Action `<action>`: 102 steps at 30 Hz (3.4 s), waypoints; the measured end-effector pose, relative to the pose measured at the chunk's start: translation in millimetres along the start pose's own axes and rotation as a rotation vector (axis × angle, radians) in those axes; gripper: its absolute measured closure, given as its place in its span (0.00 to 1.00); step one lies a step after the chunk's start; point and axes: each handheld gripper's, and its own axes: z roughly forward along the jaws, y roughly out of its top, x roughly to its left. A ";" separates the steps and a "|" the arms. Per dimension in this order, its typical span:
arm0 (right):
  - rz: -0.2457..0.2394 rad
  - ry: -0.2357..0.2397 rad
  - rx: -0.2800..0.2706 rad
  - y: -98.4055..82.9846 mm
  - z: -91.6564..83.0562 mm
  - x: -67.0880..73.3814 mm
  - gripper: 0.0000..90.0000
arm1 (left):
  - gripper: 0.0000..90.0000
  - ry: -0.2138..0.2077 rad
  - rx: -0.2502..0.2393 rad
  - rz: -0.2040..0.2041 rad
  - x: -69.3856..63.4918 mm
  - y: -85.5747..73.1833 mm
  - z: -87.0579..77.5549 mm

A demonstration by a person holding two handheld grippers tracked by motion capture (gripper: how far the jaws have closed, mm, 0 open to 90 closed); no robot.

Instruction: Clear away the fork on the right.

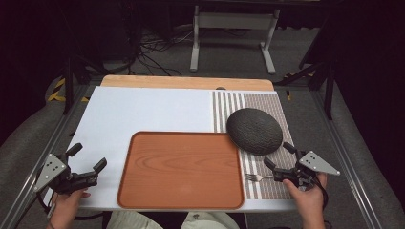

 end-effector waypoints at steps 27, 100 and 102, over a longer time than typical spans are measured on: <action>0.000 0.046 0.032 3.8 3.7 1.0 0.05 | 0.00 -0.032 0.014 -0.003 -3.3 1.2 1.2; -0.486 0.411 0.898 66.5 57.2 9.9 0.16 | 0.00 -0.036 0.022 0.011 -5.0 3.0 -0.5; -0.493 0.419 0.914 64.0 59.1 10.9 0.17 | 0.00 -0.033 0.018 0.006 -5.1 2.7 -0.1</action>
